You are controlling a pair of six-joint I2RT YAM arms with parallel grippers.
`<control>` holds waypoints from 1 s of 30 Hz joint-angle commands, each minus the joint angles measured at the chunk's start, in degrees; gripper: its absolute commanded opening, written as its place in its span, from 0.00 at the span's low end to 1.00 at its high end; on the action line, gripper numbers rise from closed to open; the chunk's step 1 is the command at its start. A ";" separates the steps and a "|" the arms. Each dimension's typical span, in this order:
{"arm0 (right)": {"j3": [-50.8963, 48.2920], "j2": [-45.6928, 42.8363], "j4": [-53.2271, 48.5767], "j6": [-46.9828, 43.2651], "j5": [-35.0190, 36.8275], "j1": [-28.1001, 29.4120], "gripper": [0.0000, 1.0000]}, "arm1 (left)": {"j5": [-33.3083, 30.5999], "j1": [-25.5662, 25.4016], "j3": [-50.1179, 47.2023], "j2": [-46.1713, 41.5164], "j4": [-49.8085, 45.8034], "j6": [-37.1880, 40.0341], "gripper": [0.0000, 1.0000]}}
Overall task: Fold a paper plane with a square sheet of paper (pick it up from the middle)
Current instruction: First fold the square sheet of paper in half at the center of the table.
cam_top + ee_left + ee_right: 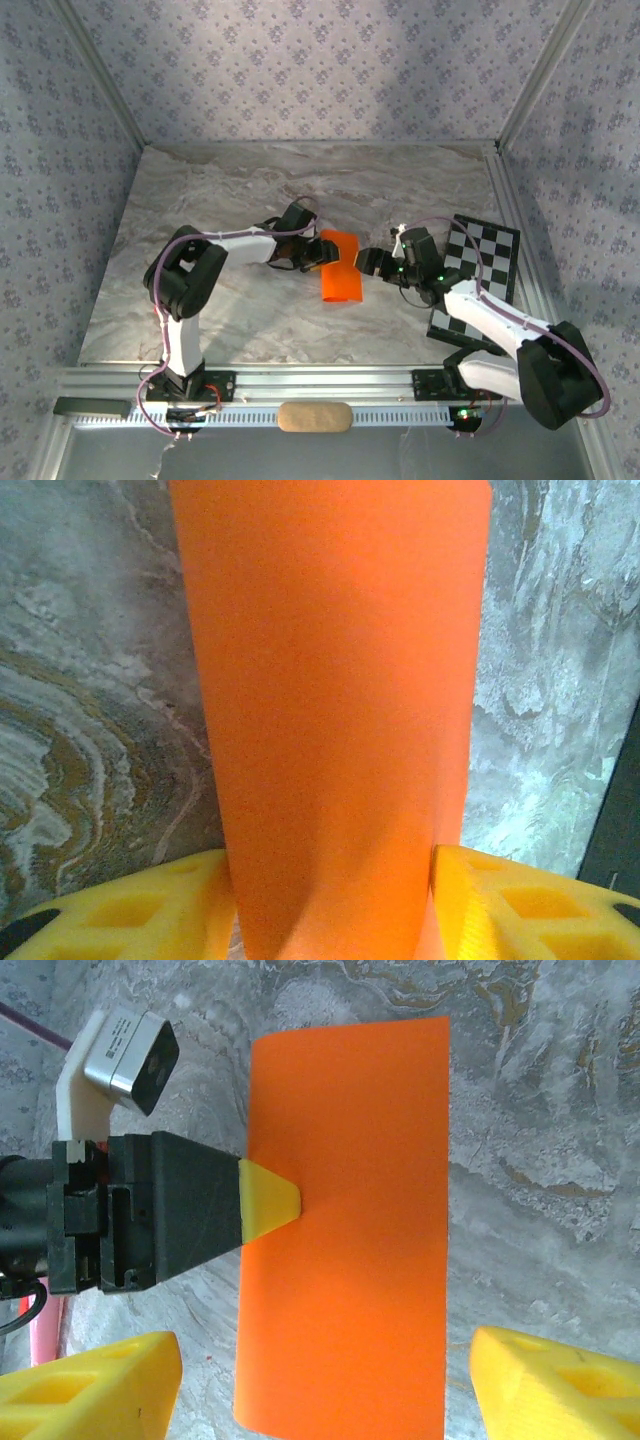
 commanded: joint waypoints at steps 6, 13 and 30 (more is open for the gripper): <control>1.36 2.30 -0.74 -0.50 -1.60 -0.66 0.78 | -5.96 0.85 -0.22 -4.44 -6.40 3.28 0.54; 1.19 3.54 0.40 0.31 -2.01 -0.53 0.79 | -6.66 1.19 -0.97 -5.22 -6.93 4.09 0.51; 1.36 6.00 0.84 0.85 -2.69 -0.34 0.80 | -9.46 1.30 2.30 -2.84 -14.32 7.34 0.49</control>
